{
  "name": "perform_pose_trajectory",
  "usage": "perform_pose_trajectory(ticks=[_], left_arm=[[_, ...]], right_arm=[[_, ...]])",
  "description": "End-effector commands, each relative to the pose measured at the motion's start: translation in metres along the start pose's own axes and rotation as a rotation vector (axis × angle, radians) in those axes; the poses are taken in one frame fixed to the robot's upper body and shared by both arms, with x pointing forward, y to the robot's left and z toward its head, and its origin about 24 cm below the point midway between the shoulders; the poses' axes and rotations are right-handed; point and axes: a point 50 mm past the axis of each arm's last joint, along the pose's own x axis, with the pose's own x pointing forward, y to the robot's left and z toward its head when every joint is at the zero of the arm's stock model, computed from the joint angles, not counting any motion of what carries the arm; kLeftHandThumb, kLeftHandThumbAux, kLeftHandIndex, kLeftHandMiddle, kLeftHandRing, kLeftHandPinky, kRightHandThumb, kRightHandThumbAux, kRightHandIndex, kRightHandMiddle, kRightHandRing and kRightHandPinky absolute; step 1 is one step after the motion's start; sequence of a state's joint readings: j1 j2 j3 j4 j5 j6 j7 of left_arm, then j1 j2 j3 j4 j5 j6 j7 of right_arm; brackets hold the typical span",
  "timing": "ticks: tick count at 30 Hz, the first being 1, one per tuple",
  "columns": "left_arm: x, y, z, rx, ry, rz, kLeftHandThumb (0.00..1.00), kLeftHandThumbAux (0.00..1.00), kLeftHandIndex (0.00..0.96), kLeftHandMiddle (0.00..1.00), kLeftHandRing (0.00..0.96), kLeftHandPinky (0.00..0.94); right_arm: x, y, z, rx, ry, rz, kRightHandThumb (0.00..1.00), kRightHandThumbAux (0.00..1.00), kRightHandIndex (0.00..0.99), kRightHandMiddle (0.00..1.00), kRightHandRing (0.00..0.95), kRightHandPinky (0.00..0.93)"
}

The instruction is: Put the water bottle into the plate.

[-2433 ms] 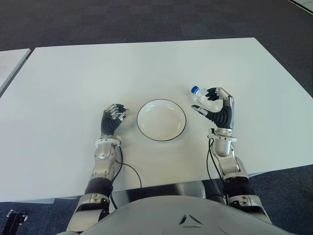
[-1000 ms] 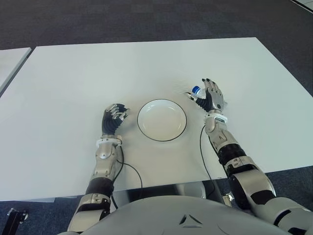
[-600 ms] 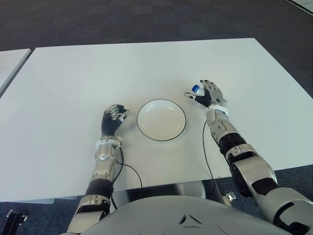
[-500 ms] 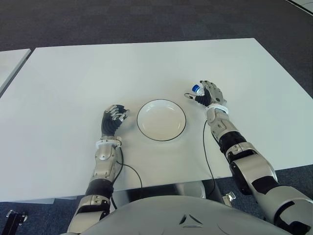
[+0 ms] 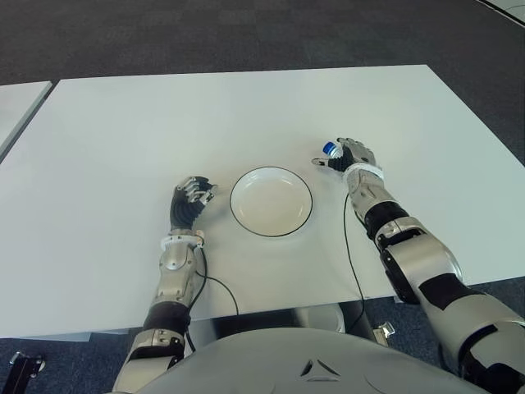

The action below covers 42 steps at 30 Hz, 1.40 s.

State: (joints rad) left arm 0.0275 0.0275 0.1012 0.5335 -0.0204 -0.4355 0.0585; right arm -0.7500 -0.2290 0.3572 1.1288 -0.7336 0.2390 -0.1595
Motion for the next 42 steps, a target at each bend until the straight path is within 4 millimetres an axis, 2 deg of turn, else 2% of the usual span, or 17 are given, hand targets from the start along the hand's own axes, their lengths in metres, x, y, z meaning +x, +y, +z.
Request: perform_pose_trajectory(ticks=[1, 7, 15, 20, 26, 28, 36, 38, 39, 42], left_arm=[[-0.014, 0.002, -0.023, 0.000, 0.133, -0.002, 0.707, 0.718, 0.432, 0.509, 0.486, 0.475], [-0.015, 0.003, -0.023, -0.010, 0.140, 0.004, 0.707, 0.718, 0.432, 0.509, 0.484, 0.468], [-0.016, 0.004, -0.023, -0.016, 0.145, 0.006, 0.707, 0.717, 0.432, 0.503, 0.478, 0.462], [-0.015, 0.004, -0.023, -0.014, 0.140, 0.004, 0.707, 0.717, 0.432, 0.501, 0.476, 0.464], [-0.016, 0.005, -0.023, -0.013, 0.138, 0.006, 0.707, 0.717, 0.432, 0.513, 0.485, 0.471], [-0.016, 0.005, -0.023, -0.013, 0.139, 0.006, 0.706, 0.716, 0.432, 0.512, 0.483, 0.466], [-0.015, 0.005, -0.024, -0.013, 0.152, 0.009, 0.706, 0.717, 0.432, 0.496, 0.470, 0.456], [-0.015, 0.005, -0.023, -0.014, 0.151, 0.007, 0.706, 0.717, 0.432, 0.494, 0.468, 0.454], [-0.015, 0.005, -0.023, -0.015, 0.151, 0.006, 0.707, 0.717, 0.432, 0.493, 0.467, 0.454], [-0.015, 0.005, -0.023, -0.015, 0.150, 0.005, 0.707, 0.717, 0.432, 0.494, 0.467, 0.454]], right_arm=[[-0.015, 0.055, -0.017, -0.006, 0.103, 0.268, 0.396, 0.374, 0.000, 0.000, 0.000, 0.000], [-0.015, 0.055, -0.019, -0.006, 0.140, 0.272, 0.353, 0.437, 0.000, 0.000, 0.000, 0.000], [-0.017, 0.056, -0.026, 0.021, 0.187, 0.222, 0.314, 0.467, 0.000, 0.000, 0.000, 0.007], [-0.020, 0.058, -0.031, 0.062, 0.215, 0.175, 0.310, 0.477, 0.000, 0.000, 0.000, 0.036], [-0.023, 0.061, -0.035, 0.158, 0.298, 0.156, 0.350, 0.494, 0.000, 0.000, 0.000, 0.073], [-0.024, 0.062, -0.035, 0.184, 0.318, 0.159, 0.367, 0.504, 0.029, 0.002, 0.000, 0.083], [-0.027, 0.068, -0.037, 0.238, 0.388, 0.173, 0.457, 0.589, 0.291, 0.111, 0.060, 0.149], [-0.029, 0.071, -0.039, 0.239, 0.399, 0.175, 0.464, 0.604, 0.329, 0.130, 0.075, 0.162], [-0.030, 0.072, -0.041, 0.238, 0.404, 0.175, 0.547, 0.644, 0.363, 0.147, 0.090, 0.173], [-0.032, 0.078, -0.050, 0.240, 0.412, 0.176, 0.648, 0.693, 0.407, 0.185, 0.129, 0.206]])
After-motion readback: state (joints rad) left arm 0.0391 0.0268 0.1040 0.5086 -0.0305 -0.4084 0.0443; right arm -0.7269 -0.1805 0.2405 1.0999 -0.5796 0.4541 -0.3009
